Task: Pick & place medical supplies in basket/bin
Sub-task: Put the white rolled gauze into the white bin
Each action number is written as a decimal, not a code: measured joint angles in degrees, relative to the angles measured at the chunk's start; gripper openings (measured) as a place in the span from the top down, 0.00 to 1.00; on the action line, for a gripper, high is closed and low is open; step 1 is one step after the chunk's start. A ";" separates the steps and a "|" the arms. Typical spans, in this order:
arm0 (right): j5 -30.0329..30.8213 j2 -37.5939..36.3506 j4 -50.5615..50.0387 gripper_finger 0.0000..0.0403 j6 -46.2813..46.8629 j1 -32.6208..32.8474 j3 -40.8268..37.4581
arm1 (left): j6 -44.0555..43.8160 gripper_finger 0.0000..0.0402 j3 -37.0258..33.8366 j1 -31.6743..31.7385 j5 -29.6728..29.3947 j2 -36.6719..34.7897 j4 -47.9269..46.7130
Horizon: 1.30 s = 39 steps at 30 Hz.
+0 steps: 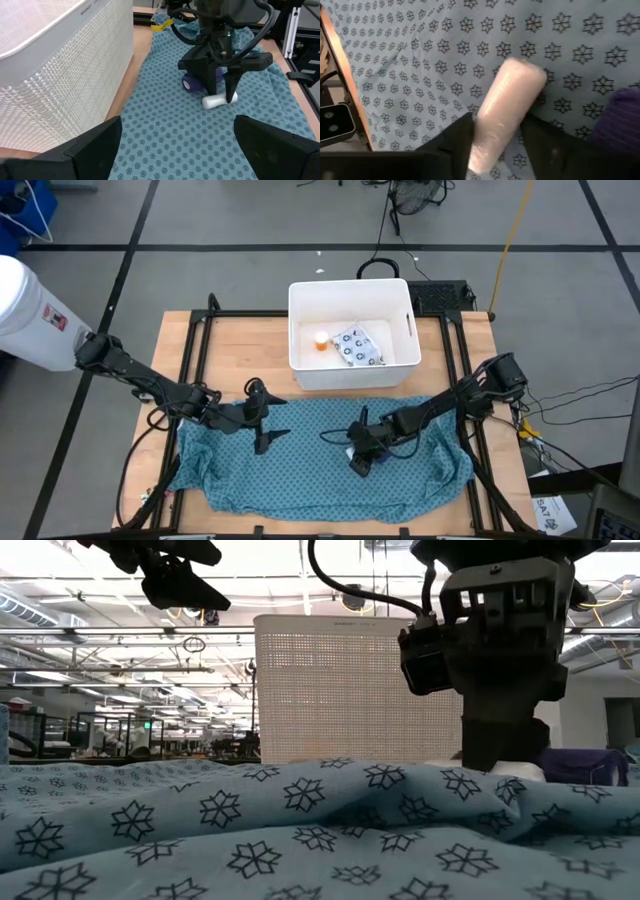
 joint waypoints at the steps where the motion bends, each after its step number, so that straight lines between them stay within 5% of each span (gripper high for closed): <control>1: 0.02 0.00 0.11 0.66 -0.06 0.00 -0.03 | -0.02 0.04 0.00 0.00 -0.02 0.00 0.00; 8: 0.05 -1.52 0.32 0.95 -2.90 0.00 -0.18 | -0.49 0.04 0.00 0.02 -0.04 0.00 -0.27; 21: 2.33 -11.19 0.02 0.95 -3.75 0.09 -0.18 | -0.50 0.04 0.00 0.02 -0.02 0.00 -0.33; 28: 6.16 -16.60 -8.85 0.94 -2.10 0.88 -0.11 | -0.72 0.04 0.00 0.02 0.24 0.00 -0.37; 34: 9.48 -17.25 -17.60 0.94 0.38 1.95 -0.10 | -1.82 0.04 -0.02 0.02 0.31 0.00 -0.81; 39: 10.49 -17.35 -14.66 0.94 -0.20 3.13 -0.10 | -1.86 0.04 -0.02 0.02 1.93 0.00 -0.79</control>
